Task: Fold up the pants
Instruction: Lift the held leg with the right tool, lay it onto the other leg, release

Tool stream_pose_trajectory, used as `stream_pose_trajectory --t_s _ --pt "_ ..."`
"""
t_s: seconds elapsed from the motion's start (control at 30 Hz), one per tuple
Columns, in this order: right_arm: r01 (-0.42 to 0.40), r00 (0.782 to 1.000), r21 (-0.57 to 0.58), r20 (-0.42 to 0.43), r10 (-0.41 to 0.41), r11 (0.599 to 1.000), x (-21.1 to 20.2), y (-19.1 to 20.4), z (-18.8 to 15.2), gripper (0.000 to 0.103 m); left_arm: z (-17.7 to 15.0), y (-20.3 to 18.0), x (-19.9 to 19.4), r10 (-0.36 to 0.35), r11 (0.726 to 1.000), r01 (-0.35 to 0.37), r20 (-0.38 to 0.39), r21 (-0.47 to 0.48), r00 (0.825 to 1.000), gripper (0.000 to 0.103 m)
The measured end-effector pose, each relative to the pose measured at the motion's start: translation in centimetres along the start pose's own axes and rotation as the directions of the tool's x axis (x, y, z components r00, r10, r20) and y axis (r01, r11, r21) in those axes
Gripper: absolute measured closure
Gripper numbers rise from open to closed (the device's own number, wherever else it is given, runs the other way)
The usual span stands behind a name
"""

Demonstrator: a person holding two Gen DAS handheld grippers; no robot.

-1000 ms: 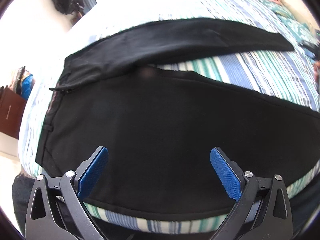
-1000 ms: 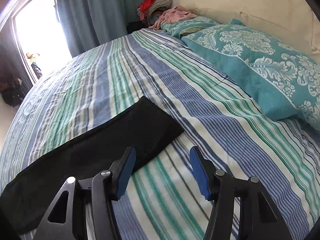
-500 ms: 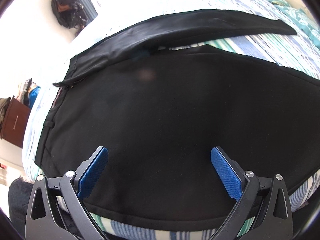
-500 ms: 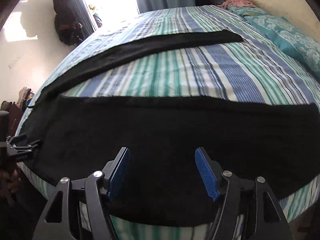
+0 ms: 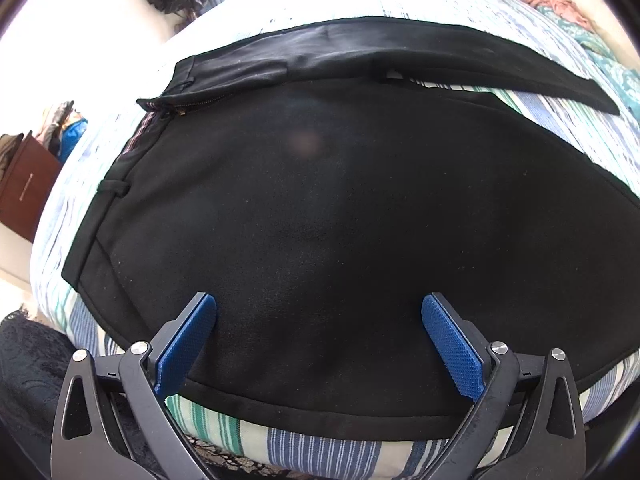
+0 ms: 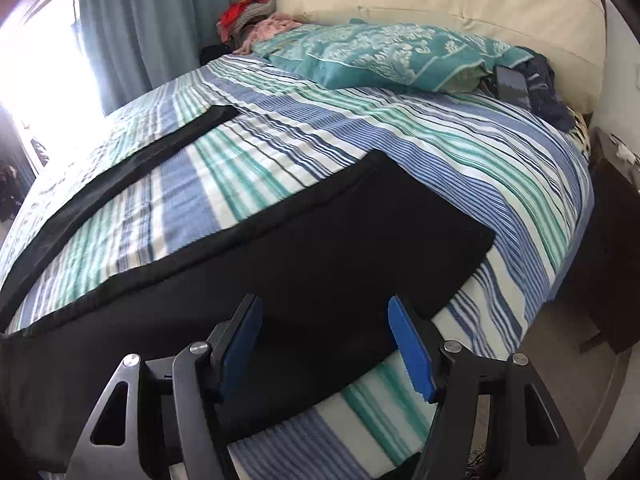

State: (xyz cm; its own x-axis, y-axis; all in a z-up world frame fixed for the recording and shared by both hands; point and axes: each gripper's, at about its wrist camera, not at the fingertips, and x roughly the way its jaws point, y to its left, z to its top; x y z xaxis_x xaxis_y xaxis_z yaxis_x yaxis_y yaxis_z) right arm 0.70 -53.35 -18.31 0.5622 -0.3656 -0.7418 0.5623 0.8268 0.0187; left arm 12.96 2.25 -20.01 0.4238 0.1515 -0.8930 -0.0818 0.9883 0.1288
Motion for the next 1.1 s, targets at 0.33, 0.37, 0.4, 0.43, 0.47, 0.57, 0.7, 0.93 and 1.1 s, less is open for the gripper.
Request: stream_pose_trajectory --t_s 0.33,0.37,0.4,0.43,0.47,0.57,0.7,0.93,1.1 --pt "-0.312 0.945 -0.326 -0.007 0.328 0.892 -5.0 11.7 -3.6 0.021 1.3 -1.2 -2.4 -0.032 0.996 0.030 0.021 0.086 0.999 0.001" --pt "-0.328 0.940 -0.349 -0.028 0.340 0.878 -5.0 12.5 -4.0 0.021 1.6 -1.5 -2.9 -0.050 0.994 0.047 0.035 0.103 0.998 0.001" --pt "-0.334 0.938 -0.374 -0.043 0.344 0.865 -4.9 13.2 -4.6 0.021 1.9 -1.8 -3.4 -0.065 0.991 0.059 0.048 0.119 0.997 0.001" --pt "-0.337 0.937 -0.400 -0.057 0.344 0.852 -4.7 13.8 -4.9 0.021 2.1 -2.0 -3.8 -0.073 0.990 0.065 0.058 0.129 0.996 0.001" --pt "-0.337 0.938 -0.420 -0.067 0.341 0.843 -4.5 14.3 -5.2 0.021 2.3 -2.2 -4.1 -0.080 0.988 0.070 0.072 0.138 0.994 0.001" --pt "-0.349 0.935 -0.435 -0.107 0.337 0.830 -3.4 15.3 -5.7 0.021 2.7 -2.6 -4.0 -0.087 0.986 0.071 0.102 0.151 0.991 0.001" --pt "-0.347 0.937 -0.440 -0.123 0.327 0.829 -2.9 16.2 -6.1 0.021 3.7 -2.7 -2.9 -0.065 0.985 0.047 0.104 0.163 0.992 0.001" --pt "-0.335 0.942 -0.467 -0.181 0.283 0.818 -1.6 16.7 -6.9 0.021 6.1 -0.6 1.5 0.031 0.987 -0.043 0.076 0.154 0.997 0.000" --pt "-0.204 0.972 -0.339 -0.178 0.151 0.918 1.5 11.1 -4.4 0.011 6.1 3.0 1.7 0.009 0.996 -0.016 0.072 0.090 0.997 0.000"
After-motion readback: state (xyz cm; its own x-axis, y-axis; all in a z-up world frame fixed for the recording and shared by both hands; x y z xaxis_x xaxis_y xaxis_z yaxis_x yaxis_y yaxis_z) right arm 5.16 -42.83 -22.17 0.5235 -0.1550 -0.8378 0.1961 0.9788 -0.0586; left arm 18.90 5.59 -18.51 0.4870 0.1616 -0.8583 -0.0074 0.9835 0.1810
